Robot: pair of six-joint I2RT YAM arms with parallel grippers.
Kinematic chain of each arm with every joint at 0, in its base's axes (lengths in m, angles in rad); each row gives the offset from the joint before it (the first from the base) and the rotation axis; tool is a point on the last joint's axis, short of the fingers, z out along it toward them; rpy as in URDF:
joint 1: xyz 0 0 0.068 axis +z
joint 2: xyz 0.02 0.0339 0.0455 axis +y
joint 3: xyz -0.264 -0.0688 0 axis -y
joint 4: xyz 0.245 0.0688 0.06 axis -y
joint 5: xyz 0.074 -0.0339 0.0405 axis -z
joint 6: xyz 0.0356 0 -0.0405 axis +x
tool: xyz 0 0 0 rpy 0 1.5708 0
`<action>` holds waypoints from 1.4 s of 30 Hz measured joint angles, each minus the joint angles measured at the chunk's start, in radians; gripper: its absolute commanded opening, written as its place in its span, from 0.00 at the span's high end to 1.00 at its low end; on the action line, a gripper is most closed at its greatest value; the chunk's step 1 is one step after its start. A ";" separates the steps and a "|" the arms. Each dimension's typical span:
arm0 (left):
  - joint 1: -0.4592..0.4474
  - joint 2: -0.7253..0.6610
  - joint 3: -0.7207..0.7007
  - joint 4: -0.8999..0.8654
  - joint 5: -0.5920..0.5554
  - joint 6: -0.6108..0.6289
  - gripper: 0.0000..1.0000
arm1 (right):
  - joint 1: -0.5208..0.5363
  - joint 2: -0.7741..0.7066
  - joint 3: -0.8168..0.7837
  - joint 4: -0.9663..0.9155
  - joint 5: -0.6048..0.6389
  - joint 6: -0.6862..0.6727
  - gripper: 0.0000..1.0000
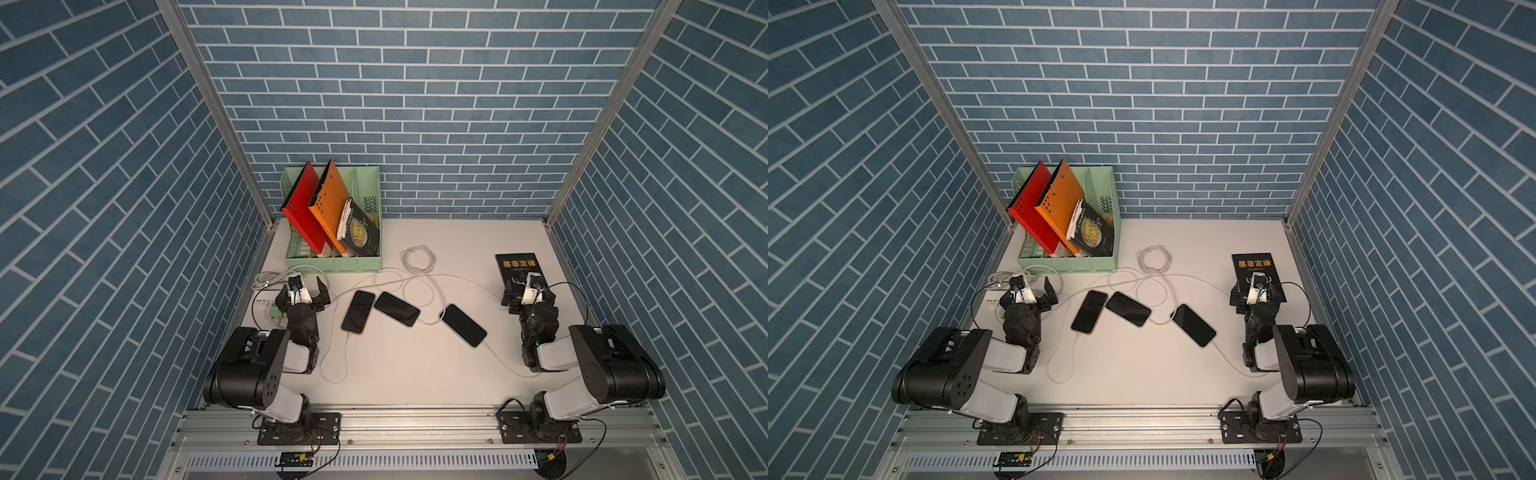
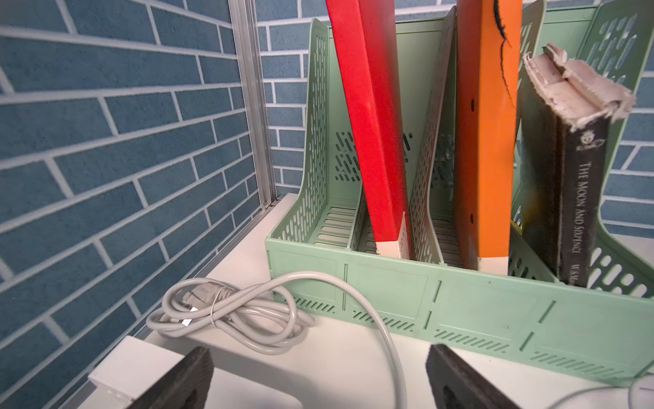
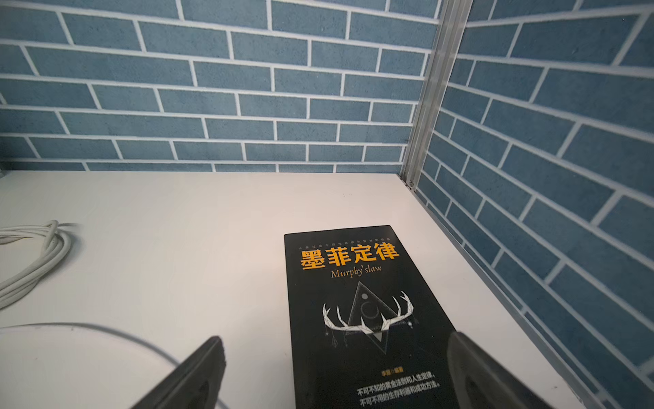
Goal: Unplug the charging cable from the phone
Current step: Pick up the phone at the center of the board.
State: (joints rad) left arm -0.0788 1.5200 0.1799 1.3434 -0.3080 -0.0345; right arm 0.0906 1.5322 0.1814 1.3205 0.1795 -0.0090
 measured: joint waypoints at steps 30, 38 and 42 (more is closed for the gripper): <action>0.000 0.000 0.000 0.000 0.000 0.000 0.00 | 0.000 -0.004 0.001 -0.008 -0.019 0.000 0.00; 0.000 -0.163 0.232 -0.400 -0.013 -0.041 0.00 | 0.000 -0.238 0.170 -0.346 -0.013 0.026 0.00; 0.002 -0.219 0.448 -0.675 -0.031 -0.189 0.00 | -0.002 -0.359 0.311 -0.602 0.049 0.233 0.00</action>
State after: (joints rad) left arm -0.0772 1.3014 0.6277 0.6685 -0.3386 -0.2234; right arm 0.0883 1.1736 0.4919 0.7181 0.2287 0.2245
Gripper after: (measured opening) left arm 0.997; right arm 0.996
